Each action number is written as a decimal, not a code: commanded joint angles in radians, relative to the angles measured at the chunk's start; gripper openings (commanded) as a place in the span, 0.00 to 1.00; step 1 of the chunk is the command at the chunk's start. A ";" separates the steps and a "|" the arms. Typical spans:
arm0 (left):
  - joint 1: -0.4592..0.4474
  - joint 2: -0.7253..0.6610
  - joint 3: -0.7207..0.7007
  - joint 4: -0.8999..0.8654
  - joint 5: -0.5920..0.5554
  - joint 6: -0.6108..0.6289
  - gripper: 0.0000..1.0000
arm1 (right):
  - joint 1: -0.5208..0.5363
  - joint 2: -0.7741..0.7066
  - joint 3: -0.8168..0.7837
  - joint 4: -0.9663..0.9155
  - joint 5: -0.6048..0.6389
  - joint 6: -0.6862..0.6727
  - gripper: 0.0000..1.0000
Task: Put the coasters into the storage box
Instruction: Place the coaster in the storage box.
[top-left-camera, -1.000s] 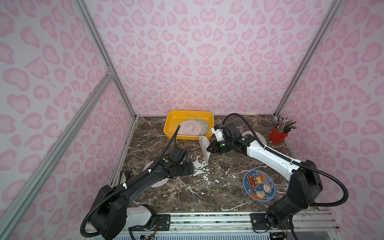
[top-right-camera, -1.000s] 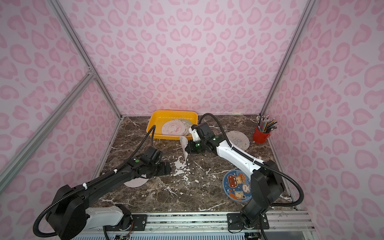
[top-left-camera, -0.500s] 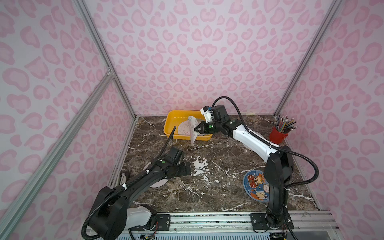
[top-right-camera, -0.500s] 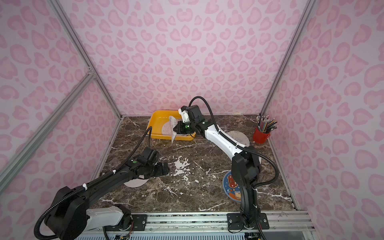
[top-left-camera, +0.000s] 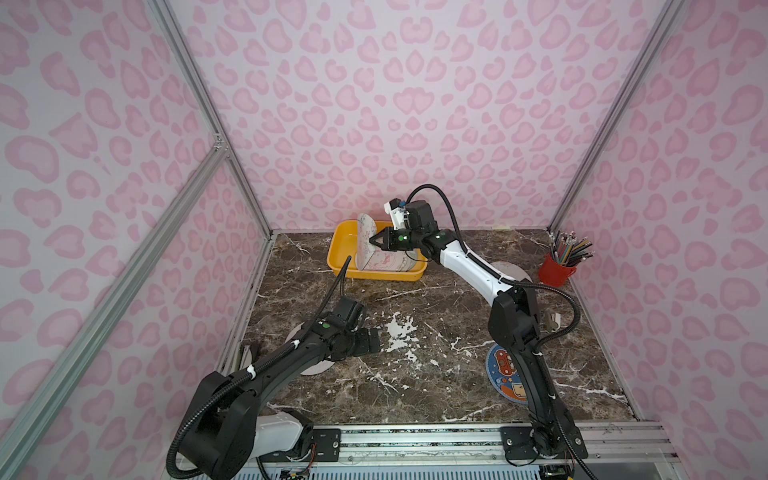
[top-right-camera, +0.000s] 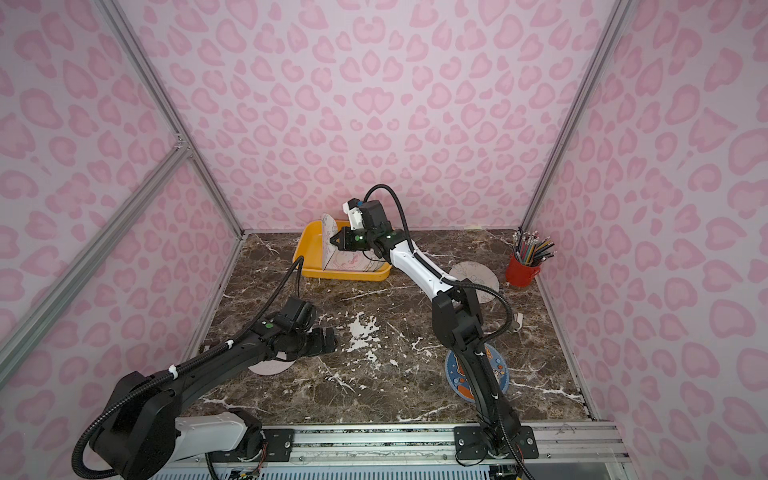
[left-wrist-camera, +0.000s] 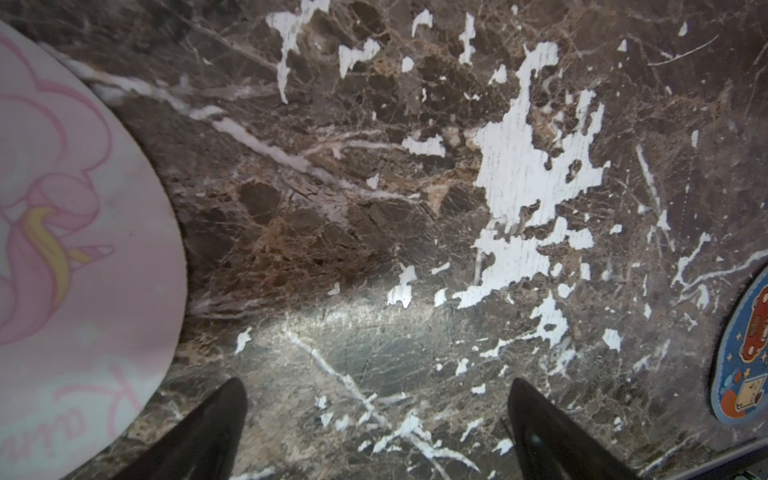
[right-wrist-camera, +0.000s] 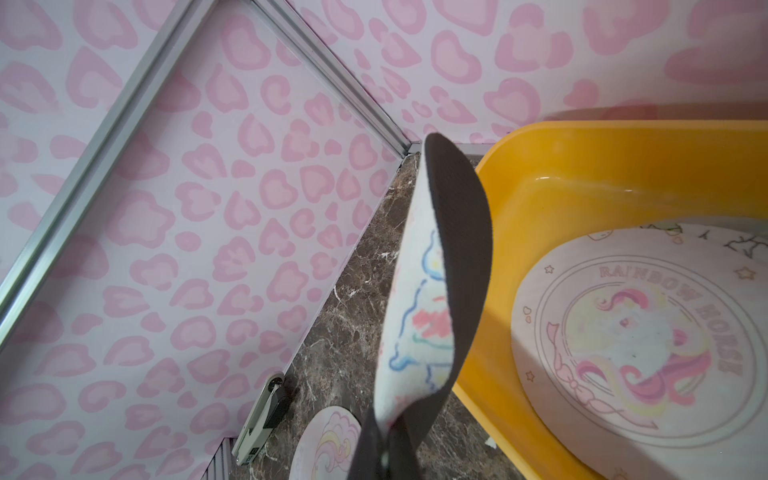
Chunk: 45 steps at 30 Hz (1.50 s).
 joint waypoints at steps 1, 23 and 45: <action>0.006 0.009 0.003 0.026 0.014 0.015 1.00 | -0.023 0.070 0.052 0.038 -0.008 0.035 0.00; 0.023 0.000 0.021 0.006 0.012 0.026 0.99 | -0.115 0.183 0.196 -0.366 0.279 -0.049 0.37; 0.024 -0.016 0.020 0.007 0.013 0.023 0.99 | -0.202 -0.183 -0.297 -0.342 0.457 -0.135 0.76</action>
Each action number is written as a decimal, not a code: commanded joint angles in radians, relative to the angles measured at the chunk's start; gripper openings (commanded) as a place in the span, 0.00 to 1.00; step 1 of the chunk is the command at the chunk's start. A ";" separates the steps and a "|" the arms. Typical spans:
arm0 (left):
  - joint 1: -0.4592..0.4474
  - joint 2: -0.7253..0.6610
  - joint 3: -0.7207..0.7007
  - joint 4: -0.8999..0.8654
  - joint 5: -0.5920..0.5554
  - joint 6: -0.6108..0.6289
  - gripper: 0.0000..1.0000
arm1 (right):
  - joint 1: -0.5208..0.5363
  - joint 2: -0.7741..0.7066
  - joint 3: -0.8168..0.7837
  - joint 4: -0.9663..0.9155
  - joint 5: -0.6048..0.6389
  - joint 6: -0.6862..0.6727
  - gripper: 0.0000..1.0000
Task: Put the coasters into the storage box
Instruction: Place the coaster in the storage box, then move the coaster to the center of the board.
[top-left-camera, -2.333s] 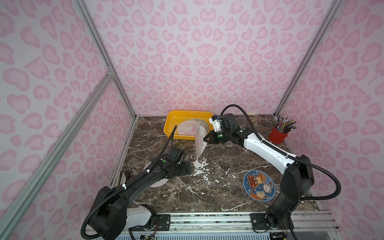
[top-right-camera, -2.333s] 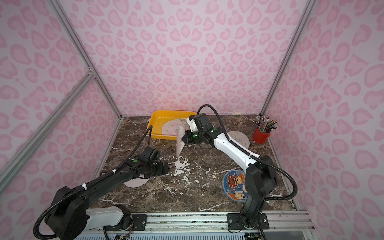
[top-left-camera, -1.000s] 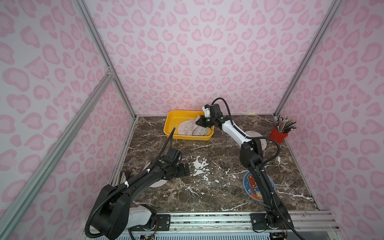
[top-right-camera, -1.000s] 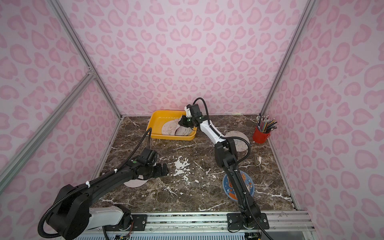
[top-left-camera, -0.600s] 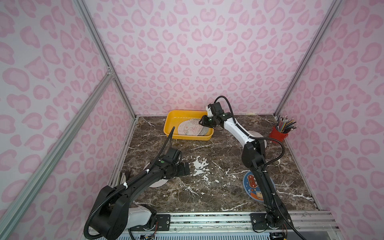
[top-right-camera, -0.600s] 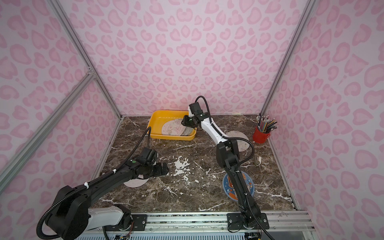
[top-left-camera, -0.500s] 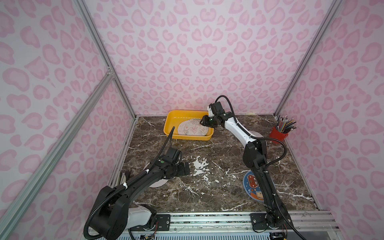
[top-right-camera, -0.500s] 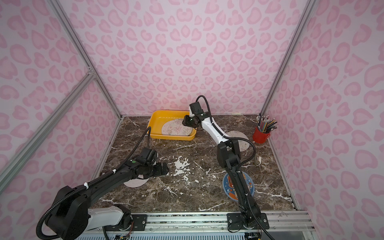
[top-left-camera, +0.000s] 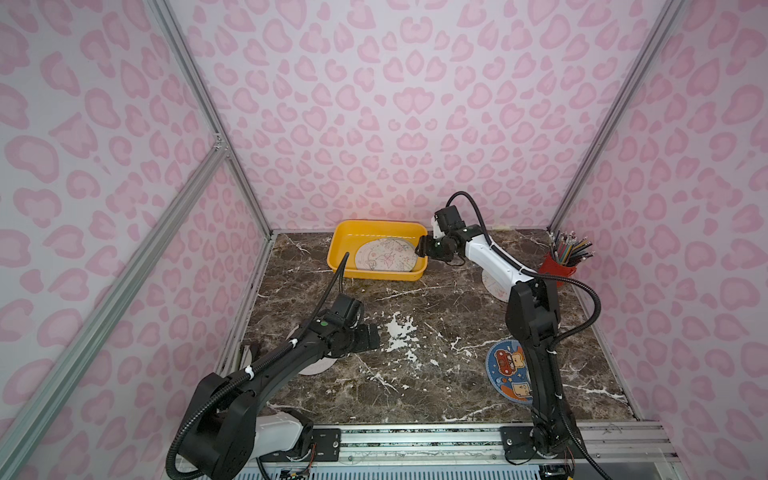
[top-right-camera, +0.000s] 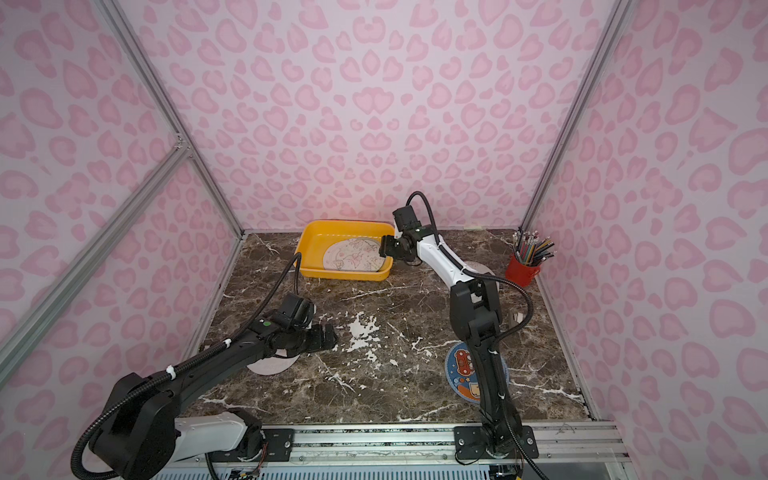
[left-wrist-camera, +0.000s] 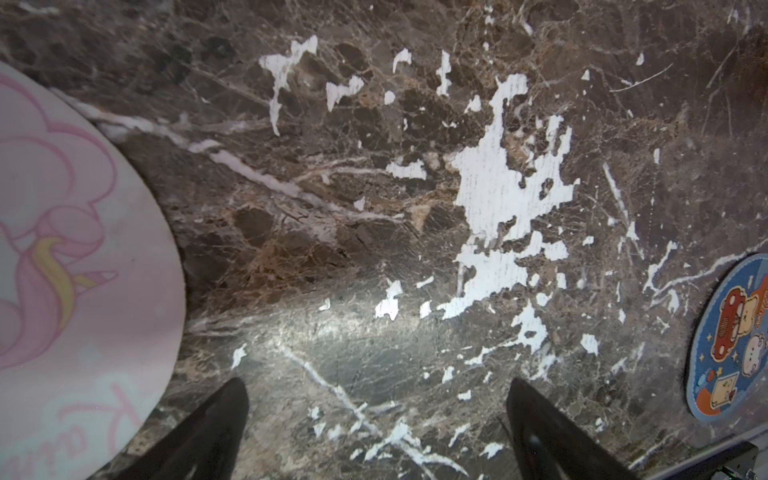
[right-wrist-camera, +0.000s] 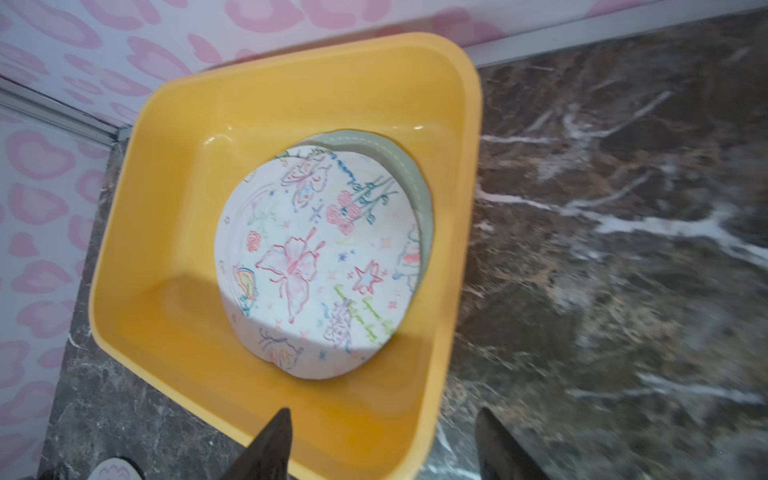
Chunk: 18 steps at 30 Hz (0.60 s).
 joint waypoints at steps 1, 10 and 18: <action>0.001 -0.007 0.003 -0.004 -0.001 0.007 0.99 | -0.035 -0.066 -0.108 0.025 0.079 -0.046 0.79; 0.001 0.013 0.006 0.028 0.018 0.008 0.99 | -0.214 -0.257 -0.435 0.087 0.231 -0.089 0.97; 0.000 0.025 0.006 0.057 0.030 0.005 0.99 | -0.349 -0.280 -0.549 0.120 0.334 -0.114 0.99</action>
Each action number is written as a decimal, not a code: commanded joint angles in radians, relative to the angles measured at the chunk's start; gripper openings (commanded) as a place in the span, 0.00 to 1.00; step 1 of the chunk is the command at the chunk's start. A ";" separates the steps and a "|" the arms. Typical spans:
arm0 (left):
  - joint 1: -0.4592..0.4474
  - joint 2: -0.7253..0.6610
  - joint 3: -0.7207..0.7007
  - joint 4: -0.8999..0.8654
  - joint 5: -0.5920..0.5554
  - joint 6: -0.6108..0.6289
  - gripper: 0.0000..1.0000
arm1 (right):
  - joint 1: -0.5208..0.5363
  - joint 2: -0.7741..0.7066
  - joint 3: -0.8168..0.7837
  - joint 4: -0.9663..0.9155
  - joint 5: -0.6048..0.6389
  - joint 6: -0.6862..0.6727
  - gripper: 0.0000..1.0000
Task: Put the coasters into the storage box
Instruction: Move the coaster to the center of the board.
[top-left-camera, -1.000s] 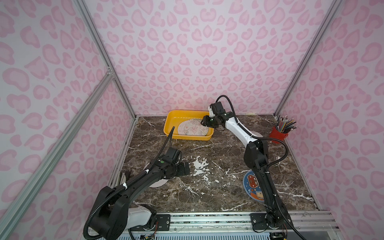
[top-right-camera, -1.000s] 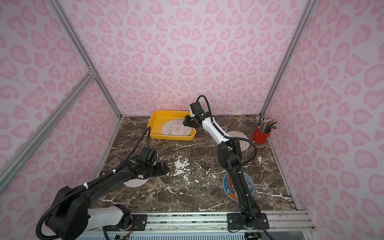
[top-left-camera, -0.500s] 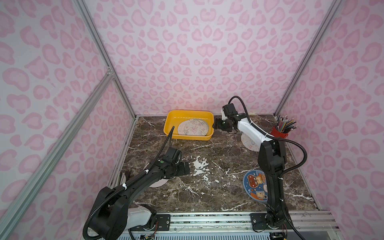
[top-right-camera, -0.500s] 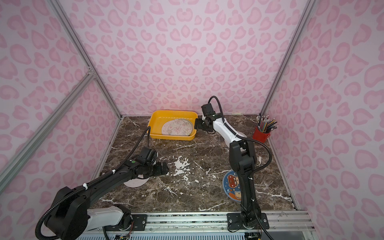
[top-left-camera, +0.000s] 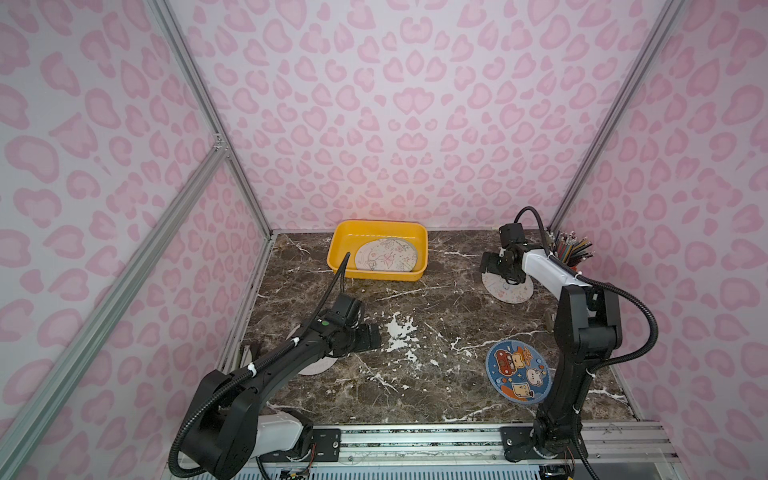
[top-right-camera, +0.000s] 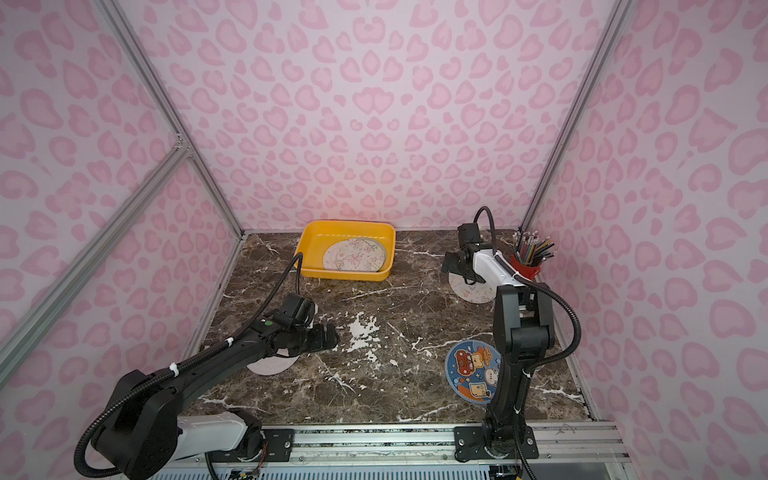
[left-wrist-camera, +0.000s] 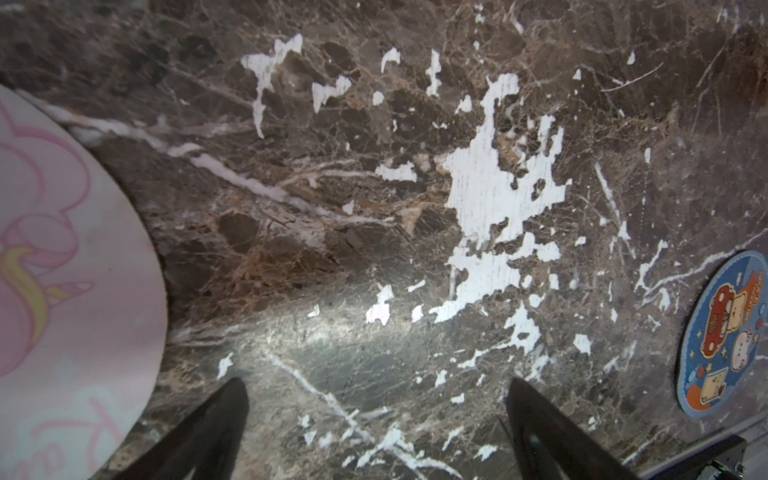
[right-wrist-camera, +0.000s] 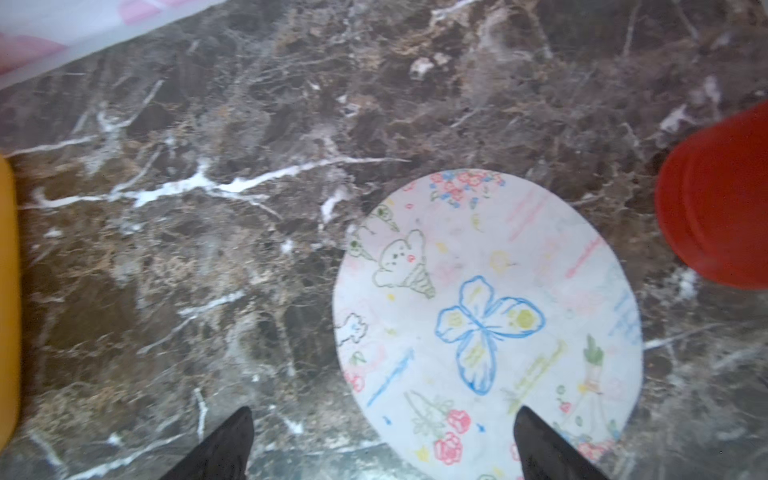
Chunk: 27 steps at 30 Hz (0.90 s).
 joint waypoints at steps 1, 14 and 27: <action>0.001 0.008 0.006 0.031 0.010 0.003 0.99 | -0.037 0.005 -0.025 0.034 0.074 -0.017 0.99; 0.001 0.036 0.010 0.055 0.014 0.014 0.99 | -0.165 0.048 -0.113 0.123 0.103 0.015 0.99; 0.002 0.051 0.019 0.063 0.013 0.017 0.99 | -0.210 0.134 -0.115 0.218 -0.012 0.023 0.99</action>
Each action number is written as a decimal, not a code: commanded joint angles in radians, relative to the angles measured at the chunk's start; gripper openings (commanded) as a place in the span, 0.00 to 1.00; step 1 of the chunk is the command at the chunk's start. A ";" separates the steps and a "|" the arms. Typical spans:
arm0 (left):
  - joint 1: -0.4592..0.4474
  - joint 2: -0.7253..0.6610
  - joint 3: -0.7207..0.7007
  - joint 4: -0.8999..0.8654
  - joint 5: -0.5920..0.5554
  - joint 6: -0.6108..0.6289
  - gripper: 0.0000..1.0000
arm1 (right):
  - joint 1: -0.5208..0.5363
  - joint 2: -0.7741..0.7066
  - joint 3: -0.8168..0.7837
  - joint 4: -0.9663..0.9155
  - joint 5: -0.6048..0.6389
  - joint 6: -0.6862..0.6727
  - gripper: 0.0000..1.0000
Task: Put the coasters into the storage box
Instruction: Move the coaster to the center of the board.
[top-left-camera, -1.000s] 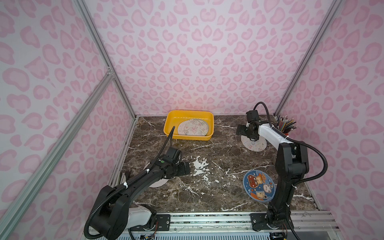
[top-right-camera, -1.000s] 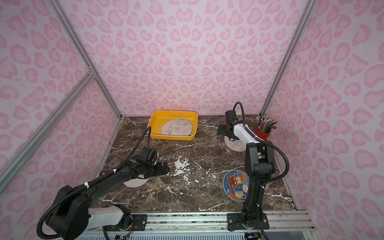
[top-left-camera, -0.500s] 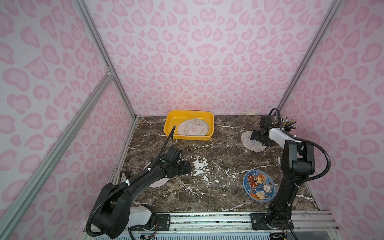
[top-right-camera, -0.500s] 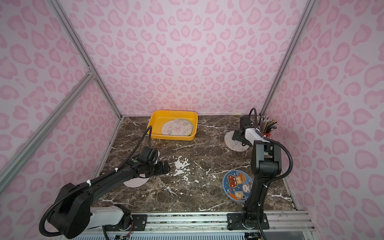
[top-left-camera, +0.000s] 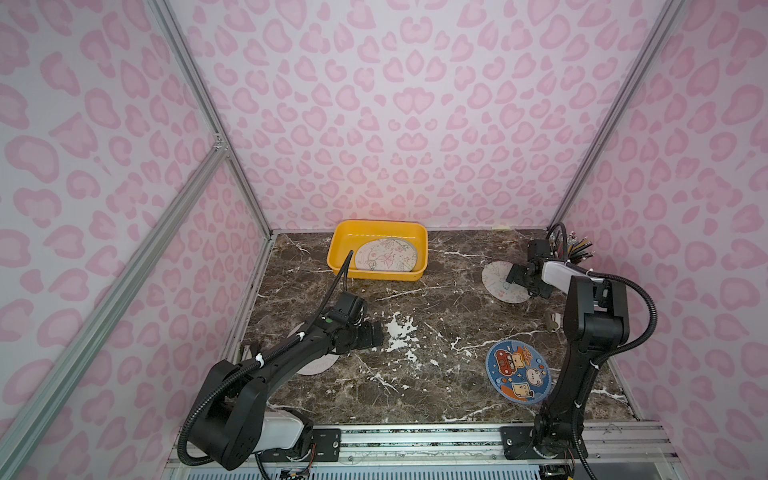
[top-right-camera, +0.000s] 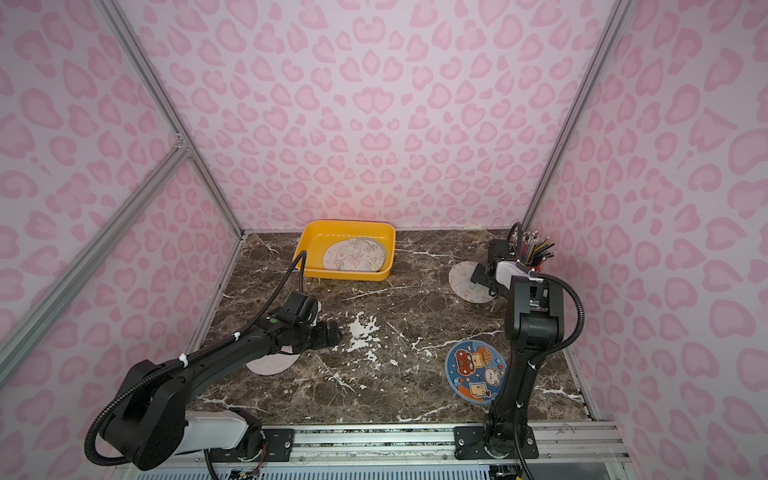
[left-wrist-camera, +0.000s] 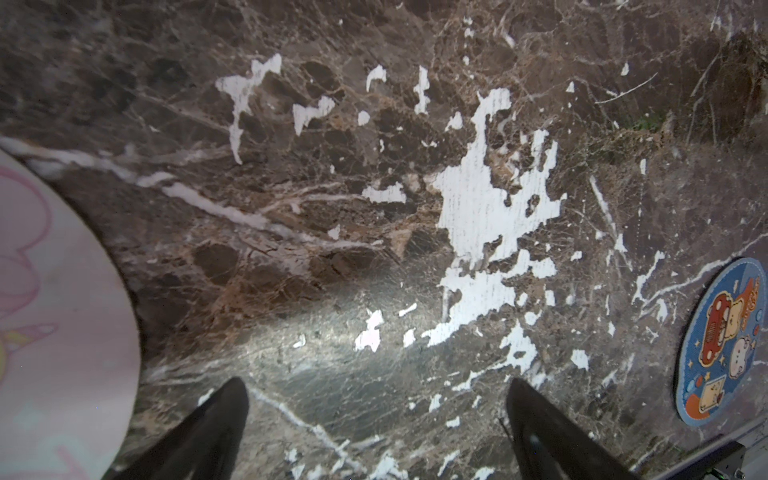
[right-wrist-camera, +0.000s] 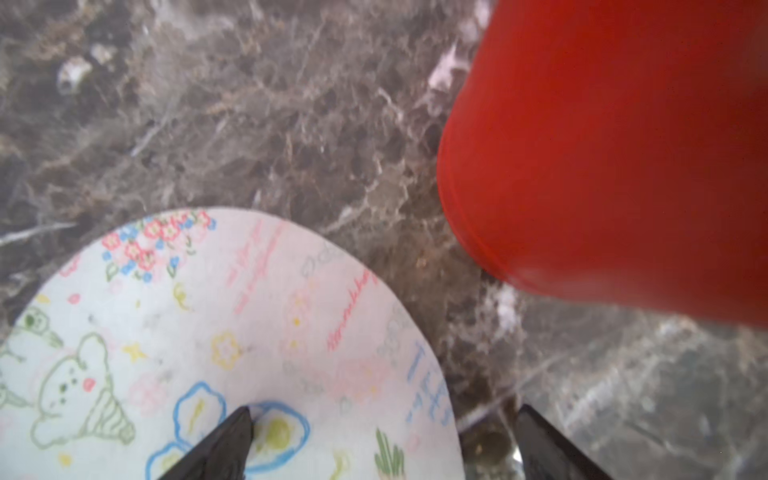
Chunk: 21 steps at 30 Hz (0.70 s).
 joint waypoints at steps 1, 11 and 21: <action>0.002 -0.002 0.012 0.011 0.005 0.010 0.99 | -0.004 0.036 0.001 0.018 -0.067 -0.001 0.99; 0.003 0.007 0.024 0.011 0.004 0.009 0.99 | -0.003 0.093 0.024 0.028 -0.199 -0.038 0.99; 0.003 0.022 0.044 0.011 0.008 0.011 0.99 | 0.037 0.087 -0.015 0.004 -0.331 -0.093 0.99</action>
